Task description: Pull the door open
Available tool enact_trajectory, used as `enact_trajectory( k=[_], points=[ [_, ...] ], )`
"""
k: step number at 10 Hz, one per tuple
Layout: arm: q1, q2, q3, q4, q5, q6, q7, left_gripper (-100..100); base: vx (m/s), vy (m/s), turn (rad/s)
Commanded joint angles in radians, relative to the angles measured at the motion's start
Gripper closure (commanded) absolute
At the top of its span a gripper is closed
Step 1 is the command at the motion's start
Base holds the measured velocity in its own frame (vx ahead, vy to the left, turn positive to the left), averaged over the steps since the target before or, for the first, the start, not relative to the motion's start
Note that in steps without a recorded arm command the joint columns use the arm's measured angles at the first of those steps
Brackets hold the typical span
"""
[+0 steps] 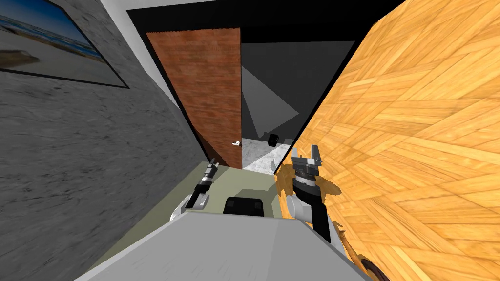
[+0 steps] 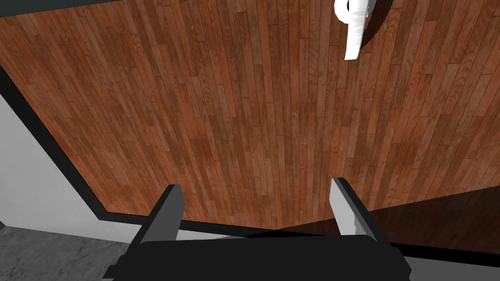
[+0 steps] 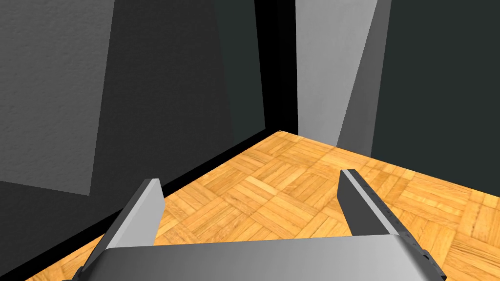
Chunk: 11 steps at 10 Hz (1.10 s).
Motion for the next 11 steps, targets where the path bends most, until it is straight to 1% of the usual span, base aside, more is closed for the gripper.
enact_trajectory(
  k=[1, 6, 11],
  points=[
    [-0.015, 0.009, -0.002, 0.05, 0.006, -0.021, 0.01, -100, 0.108, -0.035, -0.081],
    [-0.052, 0.035, -0.007, 0.19, 0.021, -0.067, 0.034, -100, 0.115, -0.019, -0.093],
    [-0.085, 0.057, -0.012, 0.311, 0.035, -0.108, 0.056, -100, 0.106, -0.017, -0.083]
  ],
)
